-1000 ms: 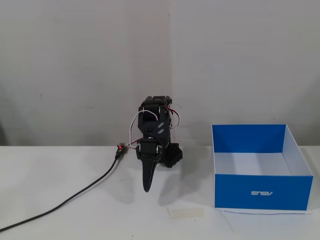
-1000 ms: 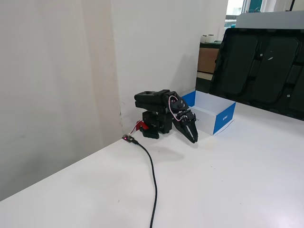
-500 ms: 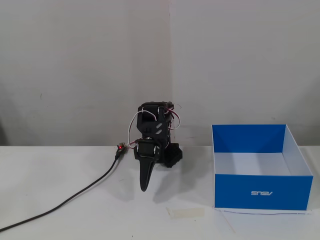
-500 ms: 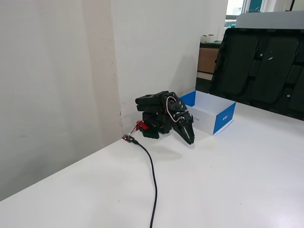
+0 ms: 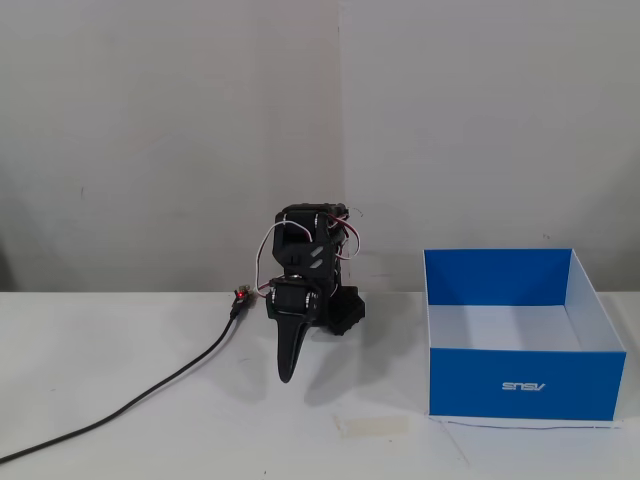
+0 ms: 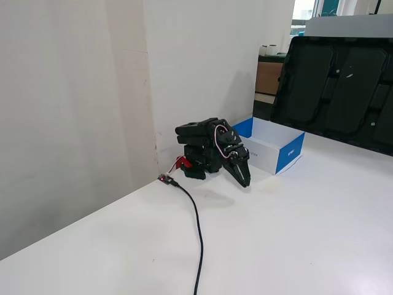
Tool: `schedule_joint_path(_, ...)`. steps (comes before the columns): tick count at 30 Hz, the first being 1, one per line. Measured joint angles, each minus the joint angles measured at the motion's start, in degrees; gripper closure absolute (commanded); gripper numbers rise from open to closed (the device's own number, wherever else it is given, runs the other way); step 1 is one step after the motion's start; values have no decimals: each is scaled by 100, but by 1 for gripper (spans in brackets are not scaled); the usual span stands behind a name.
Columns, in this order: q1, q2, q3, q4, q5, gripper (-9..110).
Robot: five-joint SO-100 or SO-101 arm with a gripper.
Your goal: Pick the gray block and keep it in the box.
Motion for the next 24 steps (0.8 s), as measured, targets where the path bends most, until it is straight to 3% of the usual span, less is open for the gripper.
schedule_joint_path(24,97,0,0,0,0,101)
